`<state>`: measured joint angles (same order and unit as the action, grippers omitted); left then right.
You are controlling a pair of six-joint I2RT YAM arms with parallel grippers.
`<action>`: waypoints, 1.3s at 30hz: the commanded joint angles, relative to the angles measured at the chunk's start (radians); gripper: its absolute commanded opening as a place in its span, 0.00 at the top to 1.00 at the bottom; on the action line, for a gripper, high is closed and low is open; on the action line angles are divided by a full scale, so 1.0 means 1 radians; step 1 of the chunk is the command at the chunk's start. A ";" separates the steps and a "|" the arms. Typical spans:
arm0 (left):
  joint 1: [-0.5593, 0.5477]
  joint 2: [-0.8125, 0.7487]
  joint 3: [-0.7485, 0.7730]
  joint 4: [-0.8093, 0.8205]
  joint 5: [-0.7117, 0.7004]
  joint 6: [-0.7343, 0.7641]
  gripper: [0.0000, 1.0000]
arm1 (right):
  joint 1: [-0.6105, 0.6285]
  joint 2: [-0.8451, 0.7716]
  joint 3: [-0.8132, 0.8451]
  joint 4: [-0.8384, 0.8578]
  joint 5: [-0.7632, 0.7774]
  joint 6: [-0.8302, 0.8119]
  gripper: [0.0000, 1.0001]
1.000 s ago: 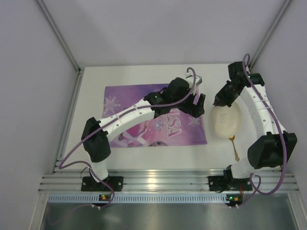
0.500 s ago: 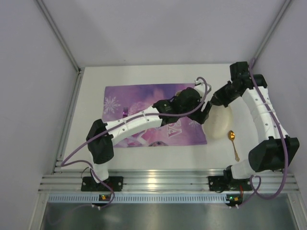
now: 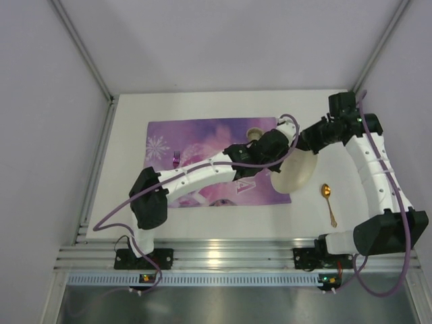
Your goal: Set the dinner table for one person
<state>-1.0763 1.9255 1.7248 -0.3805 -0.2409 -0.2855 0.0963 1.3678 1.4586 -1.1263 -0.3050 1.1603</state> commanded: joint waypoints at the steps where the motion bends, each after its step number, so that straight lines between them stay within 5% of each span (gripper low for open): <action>1: -0.001 -0.005 0.073 0.028 -0.052 0.017 1.00 | 0.016 -0.053 -0.017 -0.023 -0.048 -0.013 1.00; 5: -0.002 -0.008 0.079 0.012 -0.044 0.017 1.00 | 0.020 -0.055 -0.003 -0.009 -0.036 -0.059 0.95; 6: -0.002 -0.010 0.078 0.008 -0.043 0.017 1.00 | 0.023 -0.052 0.005 -0.007 -0.029 -0.068 0.69; 8: -0.001 -0.020 0.075 -0.003 -0.049 0.016 1.00 | 0.023 -0.050 0.035 -0.006 -0.022 -0.088 0.41; 9: -0.001 -0.025 0.073 -0.008 -0.051 0.017 1.00 | 0.023 -0.046 0.051 -0.006 -0.005 -0.096 0.19; 11: 0.004 -0.039 0.059 -0.017 -0.058 0.016 1.00 | 0.022 -0.032 0.112 -0.013 0.021 -0.122 0.01; 19: 0.102 -0.144 -0.080 -0.052 -0.049 -0.046 1.00 | -0.038 0.080 0.515 -0.232 0.128 -0.247 0.00; 23: 0.199 -0.267 -0.316 -0.034 -0.025 -0.104 1.00 | -0.206 0.114 0.690 -0.320 0.129 -0.351 0.00; 29: 0.390 -0.428 -0.574 -0.005 0.055 -0.142 1.00 | -0.398 0.088 0.622 -0.342 0.066 -0.480 0.00; 39: 0.588 -0.415 -0.674 0.000 0.167 -0.124 1.00 | -0.418 -0.070 0.202 -0.239 0.104 -0.560 0.00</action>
<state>-0.5270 1.4948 1.0760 -0.4053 -0.1223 -0.4210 -0.3130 1.3788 1.7306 -1.3205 -0.2108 0.6518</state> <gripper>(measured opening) 0.234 0.996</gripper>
